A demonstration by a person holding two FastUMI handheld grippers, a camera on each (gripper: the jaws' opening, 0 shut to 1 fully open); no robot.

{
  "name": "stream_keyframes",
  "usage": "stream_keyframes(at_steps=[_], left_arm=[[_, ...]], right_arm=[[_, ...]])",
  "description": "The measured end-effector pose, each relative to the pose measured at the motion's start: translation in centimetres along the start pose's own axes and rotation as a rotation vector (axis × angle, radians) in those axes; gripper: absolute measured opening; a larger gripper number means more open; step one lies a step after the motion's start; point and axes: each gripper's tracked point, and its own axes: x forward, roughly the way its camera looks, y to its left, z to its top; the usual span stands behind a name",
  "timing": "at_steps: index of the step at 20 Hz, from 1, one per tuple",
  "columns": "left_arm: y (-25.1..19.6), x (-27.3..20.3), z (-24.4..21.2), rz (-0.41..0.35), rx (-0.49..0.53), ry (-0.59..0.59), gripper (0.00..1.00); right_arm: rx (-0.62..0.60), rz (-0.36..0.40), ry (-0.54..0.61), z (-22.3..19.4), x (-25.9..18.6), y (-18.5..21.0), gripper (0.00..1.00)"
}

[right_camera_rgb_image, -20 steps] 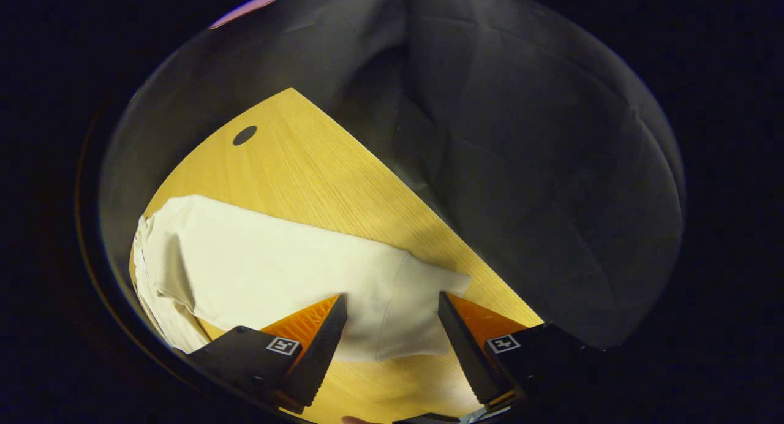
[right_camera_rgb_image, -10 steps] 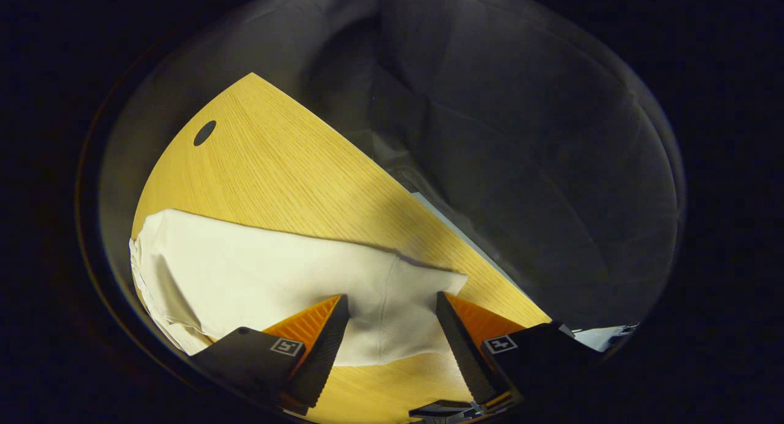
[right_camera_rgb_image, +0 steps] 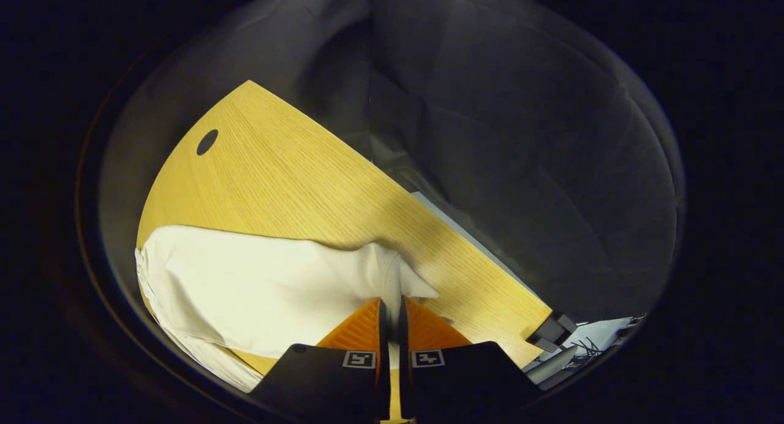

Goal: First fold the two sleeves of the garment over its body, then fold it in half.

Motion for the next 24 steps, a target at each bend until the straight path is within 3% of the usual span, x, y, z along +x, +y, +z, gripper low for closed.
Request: stream_keyframes(at_steps=[5,9,15,24], left_arm=[[1.3,0.8,-1.0,-0.011,-0.023,0.001,0.99],[3.3,1.2,-1.7,-0.024,0.004,-0.024,0.99],[7.4,2.4,-5.3,-0.037,0.010,0.018,0.99],[12.9,3.8,-9.5,-0.014,-0.018,0.086,1.00]], right_arm=[[-0.085,0.021,-0.097,1.5,-3.8,2.3,0.06],[-0.092,0.075,-0.121,0.7,-7.5,6.8,0.06],[-0.252,0.191,-0.244,-1.4,-16.0,19.0,0.06],[-0.475,0.323,-0.254,-10.3,-20.1,34.6,0.06]])
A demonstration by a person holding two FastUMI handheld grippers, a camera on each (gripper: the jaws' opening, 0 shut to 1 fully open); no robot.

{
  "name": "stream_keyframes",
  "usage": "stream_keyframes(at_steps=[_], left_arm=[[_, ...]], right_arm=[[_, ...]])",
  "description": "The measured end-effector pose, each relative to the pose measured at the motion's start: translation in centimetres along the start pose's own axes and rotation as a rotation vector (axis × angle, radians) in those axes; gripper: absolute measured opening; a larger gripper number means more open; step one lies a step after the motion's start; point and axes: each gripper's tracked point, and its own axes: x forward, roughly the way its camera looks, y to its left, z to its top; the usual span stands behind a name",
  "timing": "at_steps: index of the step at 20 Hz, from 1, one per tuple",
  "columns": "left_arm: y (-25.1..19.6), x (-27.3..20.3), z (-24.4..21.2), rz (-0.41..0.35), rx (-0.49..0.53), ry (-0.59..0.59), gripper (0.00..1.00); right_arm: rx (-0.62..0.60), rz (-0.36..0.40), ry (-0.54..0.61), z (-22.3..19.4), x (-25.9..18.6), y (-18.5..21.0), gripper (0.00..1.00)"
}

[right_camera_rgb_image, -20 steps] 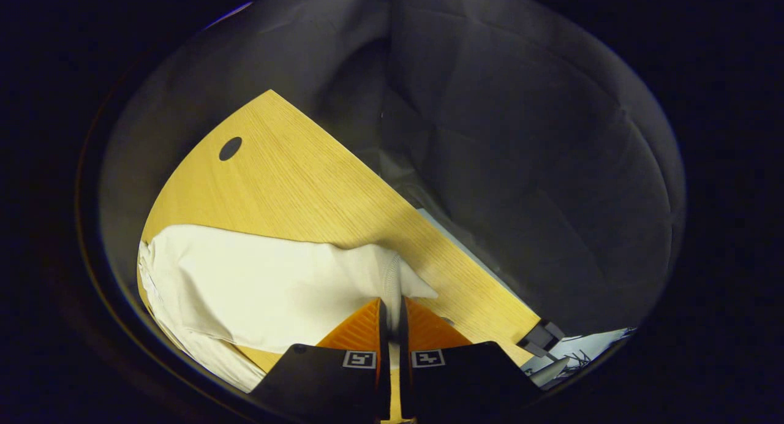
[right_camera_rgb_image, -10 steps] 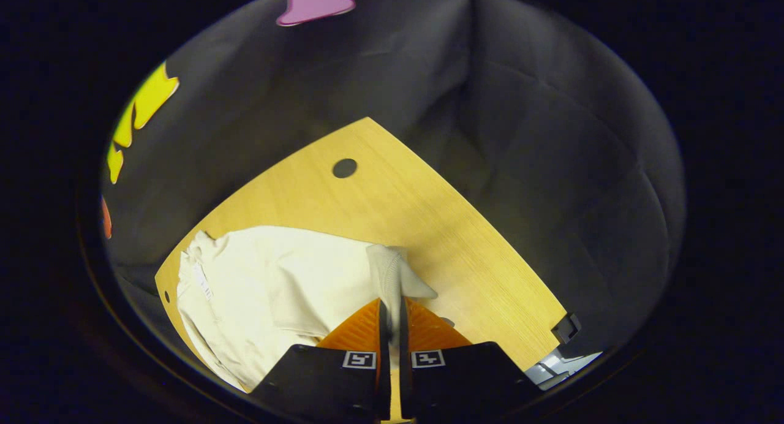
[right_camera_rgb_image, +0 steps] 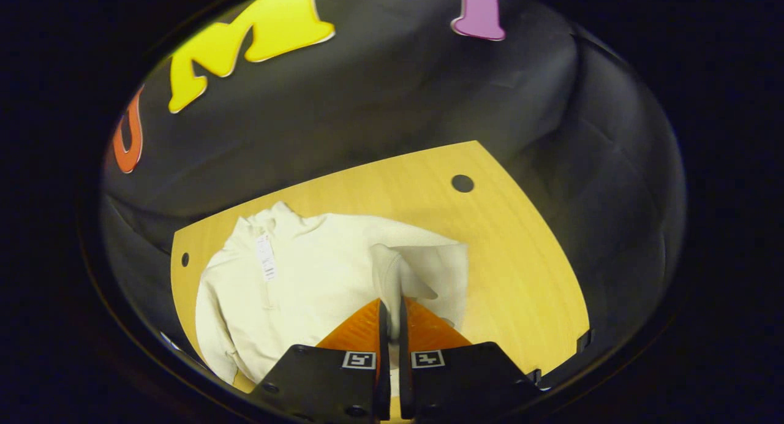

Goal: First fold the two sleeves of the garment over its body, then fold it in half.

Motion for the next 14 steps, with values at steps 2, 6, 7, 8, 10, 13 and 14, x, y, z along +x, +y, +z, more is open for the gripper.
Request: stream_keyframes(at_steps=[2,6,7,8,10,13,14], left_arm=[[1.0,-0.1,-1.1,0.012,-0.013,0.023,0.99],[2.3,-0.1,-3.2,0.024,-0.040,0.058,0.99],[2.7,-0.1,-3.6,0.030,-0.041,0.062,1.00],[3.1,-0.1,-4.3,0.036,-0.045,0.066,1.00],[4.3,-0.2,-5.5,0.062,-0.051,0.081,1.00],[5.2,-0.3,-7.0,0.091,-0.033,0.095,0.99],[5.6,-0.5,-7.4,0.098,-0.022,0.099,1.00]], right_arm=[[-0.043,0.046,0.009,-0.6,-0.2,4.1,0.06],[-0.110,0.172,-0.006,-1.7,-0.2,13.4,0.06],[-0.125,0.204,-0.010,-1.8,-0.4,15.4,0.06],[-0.138,0.232,-0.010,-2.0,-0.4,17.4,0.06],[-0.146,0.288,-0.006,-3.0,0.1,21.7,0.06],[-0.154,0.299,-0.004,-4.3,1.7,25.4,0.06],[-0.156,0.318,0.018,-5.3,2.3,27.2,0.06]])
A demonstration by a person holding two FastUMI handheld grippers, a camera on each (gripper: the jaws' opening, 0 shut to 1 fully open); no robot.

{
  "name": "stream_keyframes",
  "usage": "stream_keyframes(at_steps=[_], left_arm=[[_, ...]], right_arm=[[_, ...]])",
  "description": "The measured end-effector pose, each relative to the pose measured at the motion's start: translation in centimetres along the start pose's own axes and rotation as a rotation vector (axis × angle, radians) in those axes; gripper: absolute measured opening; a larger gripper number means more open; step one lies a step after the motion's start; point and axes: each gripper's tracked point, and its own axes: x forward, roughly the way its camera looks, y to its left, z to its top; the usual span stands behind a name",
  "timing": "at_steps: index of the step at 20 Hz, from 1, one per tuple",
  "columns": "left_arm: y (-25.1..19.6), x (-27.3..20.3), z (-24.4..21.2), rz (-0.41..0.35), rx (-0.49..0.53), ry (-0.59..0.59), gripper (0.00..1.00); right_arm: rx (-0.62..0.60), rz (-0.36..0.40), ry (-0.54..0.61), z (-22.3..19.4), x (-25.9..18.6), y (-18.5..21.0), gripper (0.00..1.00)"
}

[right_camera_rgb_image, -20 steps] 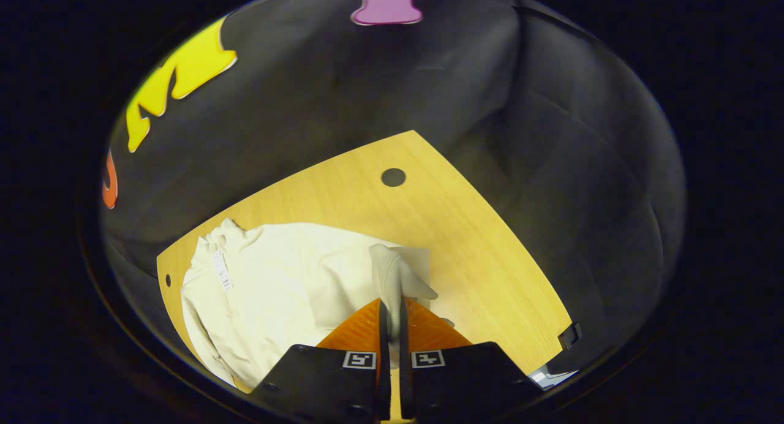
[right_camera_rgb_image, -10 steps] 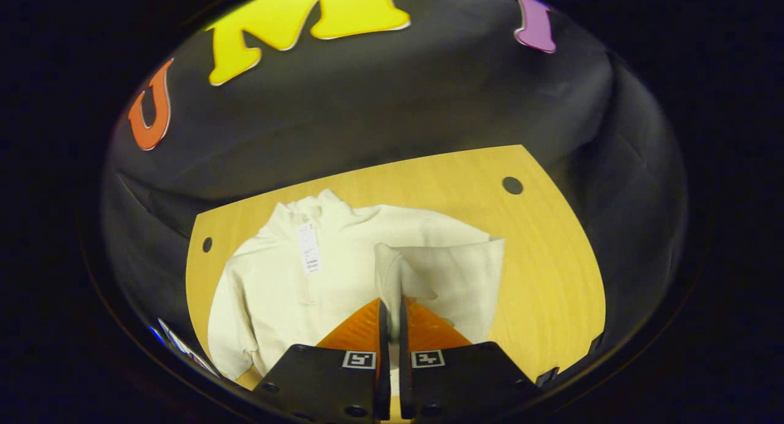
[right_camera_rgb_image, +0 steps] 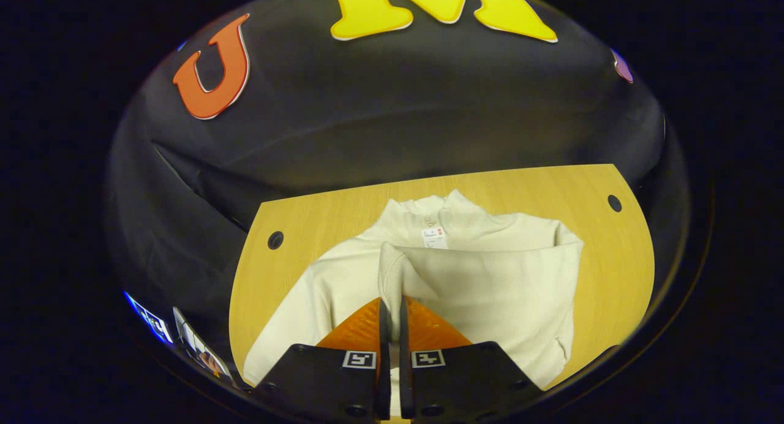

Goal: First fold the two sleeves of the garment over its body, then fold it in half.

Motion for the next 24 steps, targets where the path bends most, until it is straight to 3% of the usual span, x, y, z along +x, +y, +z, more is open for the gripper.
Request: stream_keyframes(at_steps=[5,10,11,13,15,16,17,18,20,22,23,24], left_arm=[[0.1,-0.8,-2.3,0.024,0.009,0.032,0.99],[0.2,-2.3,-3.4,0.046,-0.013,0.034,0.99],[0.4,-2.4,-3.9,0.055,-0.017,0.048,0.99],[0.7,-2.8,-4.2,0.079,-0.037,0.062,0.99],[1.2,-2.8,-3.9,0.103,-0.058,0.054,0.99],[1.4,-3.0,-4.1,0.120,-0.061,0.059,0.99],[2.2,-3.2,-4.3,0.143,-0.066,0.055,0.99],[2.5,-3.3,-4.6,0.151,-0.080,0.069,0.99],[3.3,-3.1,-5.5,0.178,-0.113,0.106,0.99],[5.1,-3.4,-5.9,0.239,-0.120,0.121,0.99],[6.2,-3.6,-6.3,0.275,-0.124,0.129,0.99],[7.2,-3.7,-6.7,0.300,-0.135,0.142,0.99]], right_arm=[[-0.103,0.087,0.036,-3.0,5.2,6.9,0.06],[-0.181,0.078,0.073,-5.1,7.2,7.6,0.06],[-0.177,0.105,0.081,-5.3,7.4,8.0,0.08],[-0.152,0.169,0.091,-5.7,6.8,9.3,0.21],[-0.156,0.170,0.074,-5.1,6.0,9.1,0.46],[-0.154,0.163,0.070,-4.9,5.5,8.7,0.39],[-0.143,0.184,0.077,-5.2,4.8,8.9,0.39],[-0.139,0.187,0.088,-5.4,4.1,8.5,0.66],[-0.143,0.188,0.086,-5.3,2.1,7.1,0.93],[-0.118,0.196,0.077,-5.1,0.1,5.6,0.94],[-0.102,0.206,0.070,-5.1,-1.1,4.8,0.89],[-0.099,0.221,0.073,-5.1,-2.2,3.8,0.95]])
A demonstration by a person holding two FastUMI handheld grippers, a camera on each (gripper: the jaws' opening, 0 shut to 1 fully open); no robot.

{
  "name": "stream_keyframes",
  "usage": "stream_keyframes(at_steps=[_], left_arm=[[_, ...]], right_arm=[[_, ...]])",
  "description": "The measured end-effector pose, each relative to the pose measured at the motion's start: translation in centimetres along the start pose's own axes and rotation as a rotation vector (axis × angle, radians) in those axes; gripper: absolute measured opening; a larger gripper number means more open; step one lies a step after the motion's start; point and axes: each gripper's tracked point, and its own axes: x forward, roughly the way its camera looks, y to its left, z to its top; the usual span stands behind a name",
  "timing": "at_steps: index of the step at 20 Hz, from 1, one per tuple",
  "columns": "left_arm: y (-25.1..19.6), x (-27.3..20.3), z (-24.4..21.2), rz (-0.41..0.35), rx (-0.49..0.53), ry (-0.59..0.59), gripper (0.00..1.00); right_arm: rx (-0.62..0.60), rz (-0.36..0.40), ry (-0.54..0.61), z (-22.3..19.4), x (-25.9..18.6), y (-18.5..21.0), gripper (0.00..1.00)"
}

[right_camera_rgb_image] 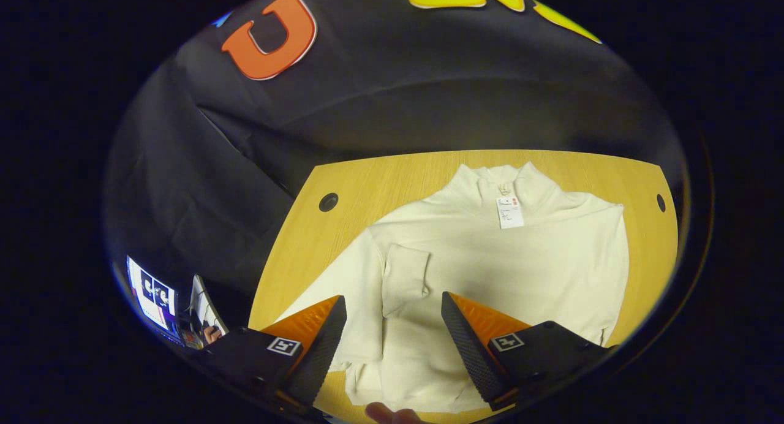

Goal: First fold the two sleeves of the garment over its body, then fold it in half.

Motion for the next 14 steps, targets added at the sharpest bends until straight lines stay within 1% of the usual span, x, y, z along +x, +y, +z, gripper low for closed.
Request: stream_keyframes(at_steps=[1,2,3,4,5,6,7,8,10,11,12,13,14], left_arm=[[1.2,0.3,-0.6,0.029,-0.018,0.013,0.99],[2.2,0.7,-1.0,0.052,-0.044,0.026,0.99],[3.1,0.9,-1.5,0.073,-0.073,0.049,0.99],[4.1,1.2,-2.0,0.104,-0.100,0.067,0.99],[5.0,1.4,-2.4,0.129,-0.126,0.092,0.99],[6.2,1.3,-3.3,0.176,-0.156,0.124,0.99],[7.4,1.5,-4.1,0.206,-0.181,0.155,0.99],[8.1,1.6,-4.9,0.228,-0.204,0.180,0.99],[8.6,2.1,-6.5,0.236,-0.274,0.231,0.99],[8.7,2.4,-6.9,0.236,-0.306,0.246,0.99],[9.5,2.5,-7.2,0.255,-0.325,0.257,0.99],[10.2,2.7,-7.5,0.275,-0.341,0.273,0.99],[10.8,3.0,-7.8,0.294,-0.348,0.288,0.99]], right_arm=[[-0.006,0.001,-0.005,-0.1,-1.0,-0.9,0.92],[-0.023,-0.003,-0.013,-0.2,-2.1,-2.2,0.96],[-0.044,-0.009,-0.020,-0.5,-3.4,-3.3,0.96],[-0.065,-0.015,-0.024,-0.8,-4.6,-4.5,0.92],[-0.084,-0.018,-0.031,-1.1,-5.7,-5.4,0.92],[-0.102,-0.016,-0.027,-1.9,-7.0,-6.4,0.96],[-0.109,-0.011,-0.019,-2.6,-8.0,-6.8,0.92],[-0.114,-0.004,-0.012,-3.4,-8.9,-7.2,0.96],[-0.111,0.017,0.008,-5.1,-10.0,-7.4,0.96],[-0.110,0.034,0.029,-6.1,-10.4,-7.2,0.92],[-0.110,0.037,0.040,-6.8,-10.7,-7.5,0.92],[-0.102,0.040,0.046,-7.2,-10.8,-7.6,0.96],[-0.101,0.040,0.053,-7.5,-10.9,-7.7,0.92]])
